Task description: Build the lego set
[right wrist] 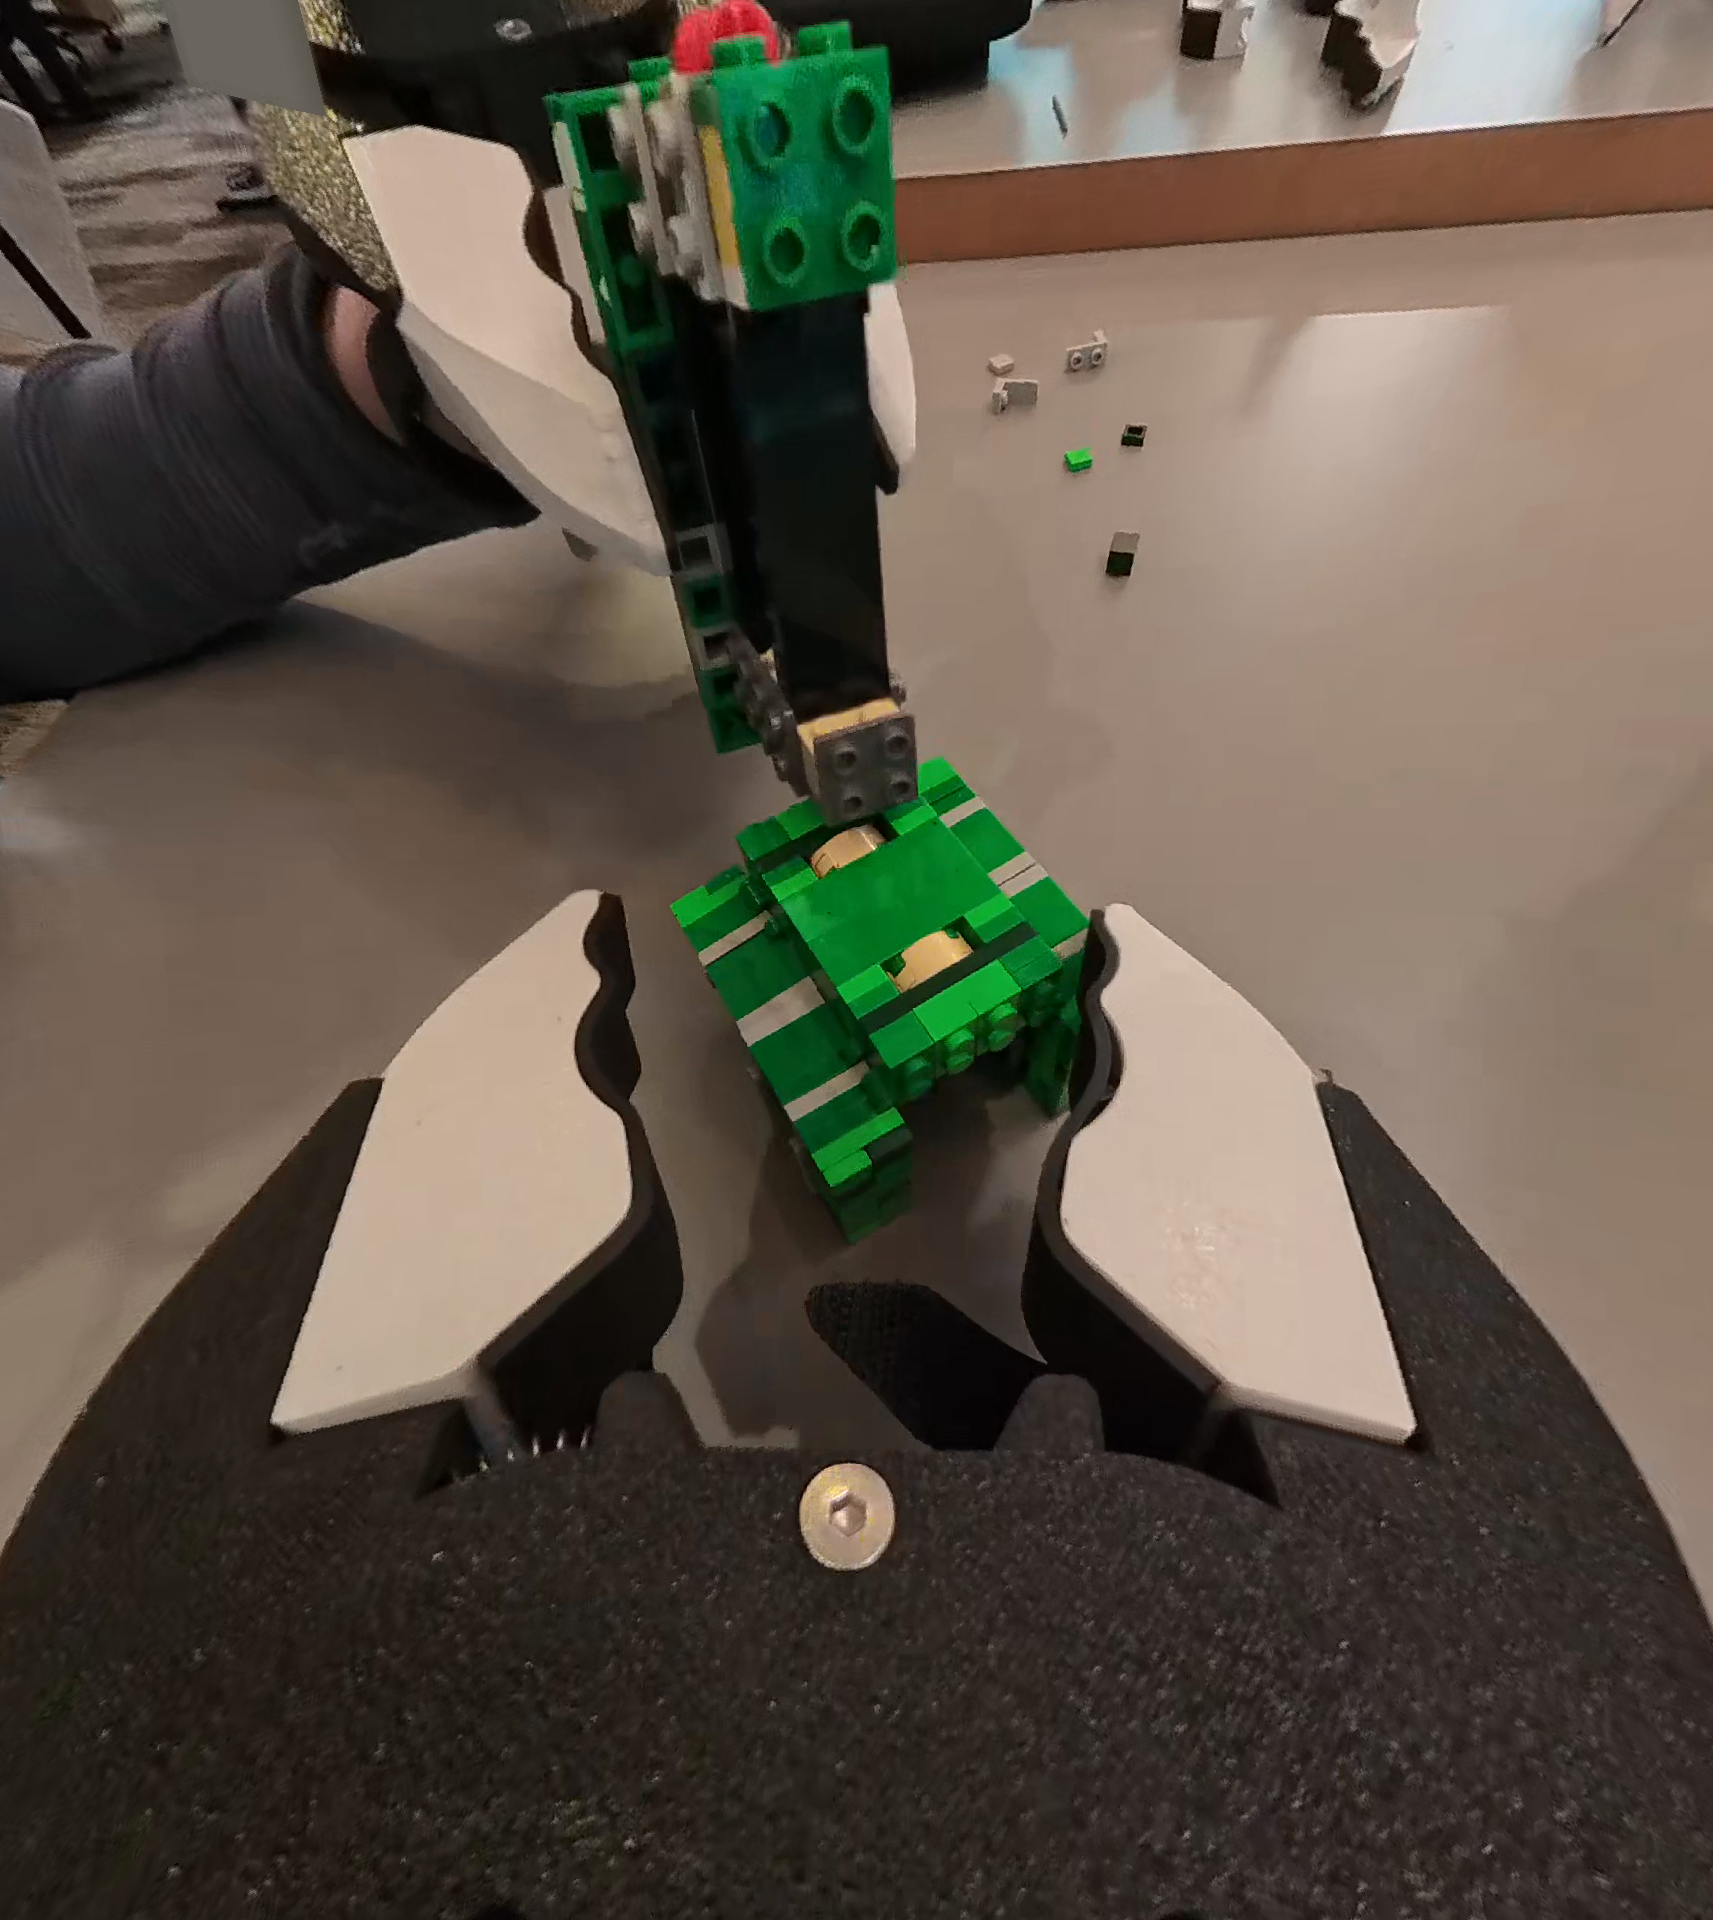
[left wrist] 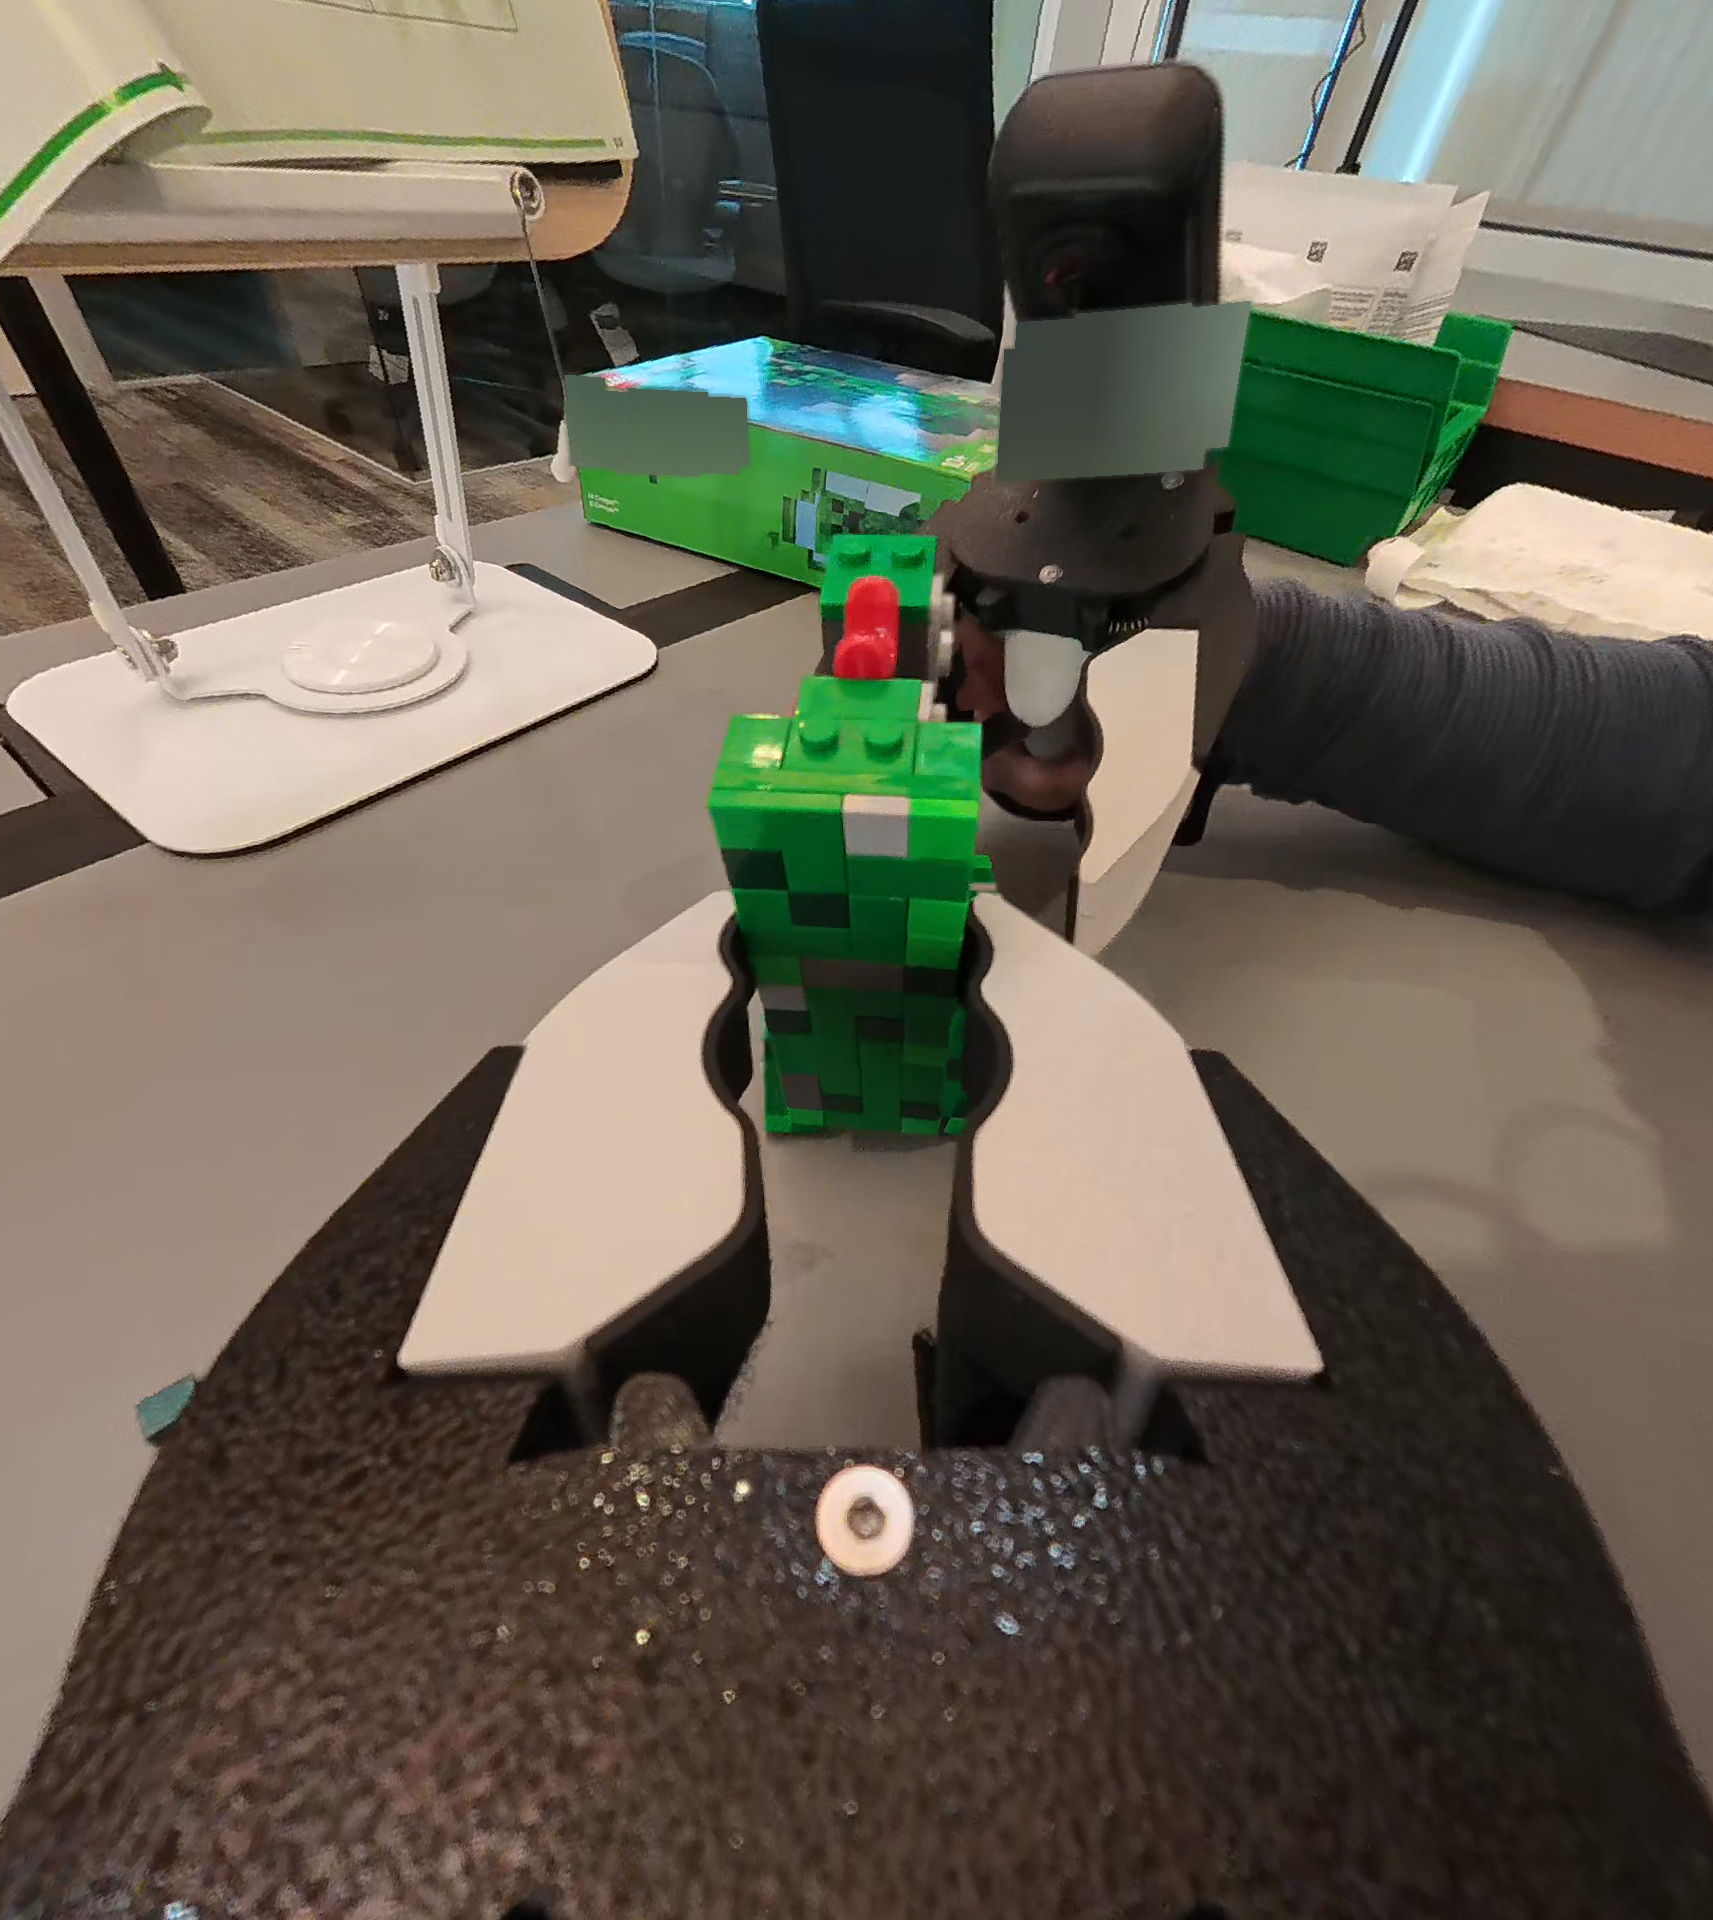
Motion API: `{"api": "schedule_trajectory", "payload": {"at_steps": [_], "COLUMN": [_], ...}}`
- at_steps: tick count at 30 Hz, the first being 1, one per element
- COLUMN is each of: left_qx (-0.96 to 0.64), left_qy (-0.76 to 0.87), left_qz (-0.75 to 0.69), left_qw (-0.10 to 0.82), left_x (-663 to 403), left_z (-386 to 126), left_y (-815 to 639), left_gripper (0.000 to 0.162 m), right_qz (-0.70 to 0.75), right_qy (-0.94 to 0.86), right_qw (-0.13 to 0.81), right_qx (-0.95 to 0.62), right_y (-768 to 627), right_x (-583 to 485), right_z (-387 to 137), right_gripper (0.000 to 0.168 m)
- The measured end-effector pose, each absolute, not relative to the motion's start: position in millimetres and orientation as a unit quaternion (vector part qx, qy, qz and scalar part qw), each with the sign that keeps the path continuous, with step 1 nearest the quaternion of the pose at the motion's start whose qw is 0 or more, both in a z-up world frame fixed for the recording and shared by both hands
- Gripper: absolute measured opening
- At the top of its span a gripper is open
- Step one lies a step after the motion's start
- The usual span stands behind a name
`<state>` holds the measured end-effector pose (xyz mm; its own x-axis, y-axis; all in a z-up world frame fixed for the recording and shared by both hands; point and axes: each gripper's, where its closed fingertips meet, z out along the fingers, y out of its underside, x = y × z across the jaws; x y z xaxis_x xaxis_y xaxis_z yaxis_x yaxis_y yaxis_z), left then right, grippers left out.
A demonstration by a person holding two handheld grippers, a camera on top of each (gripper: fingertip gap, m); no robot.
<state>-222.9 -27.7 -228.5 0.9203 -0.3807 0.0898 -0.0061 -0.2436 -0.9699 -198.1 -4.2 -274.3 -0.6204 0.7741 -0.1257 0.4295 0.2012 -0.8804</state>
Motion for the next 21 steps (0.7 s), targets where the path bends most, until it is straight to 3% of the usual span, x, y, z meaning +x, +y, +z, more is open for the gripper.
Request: {"api": "schedule_trajectory", "payload": {"at_steps": [21], "left_qx": [-0.797], "left_qy": [0.149], "left_qz": [-0.133], "left_qw": [0.57], "left_x": [-235], "left_z": [-233], "left_y": [-46], "left_gripper": [0.036], "right_qz": [0.535], "right_qy": [-0.706], "right_qw": [0.217], "right_qx": [-0.409], "right_y": [-6], "right_x": [-201], "right_z": [-273], "right_gripper": [0.081]}}
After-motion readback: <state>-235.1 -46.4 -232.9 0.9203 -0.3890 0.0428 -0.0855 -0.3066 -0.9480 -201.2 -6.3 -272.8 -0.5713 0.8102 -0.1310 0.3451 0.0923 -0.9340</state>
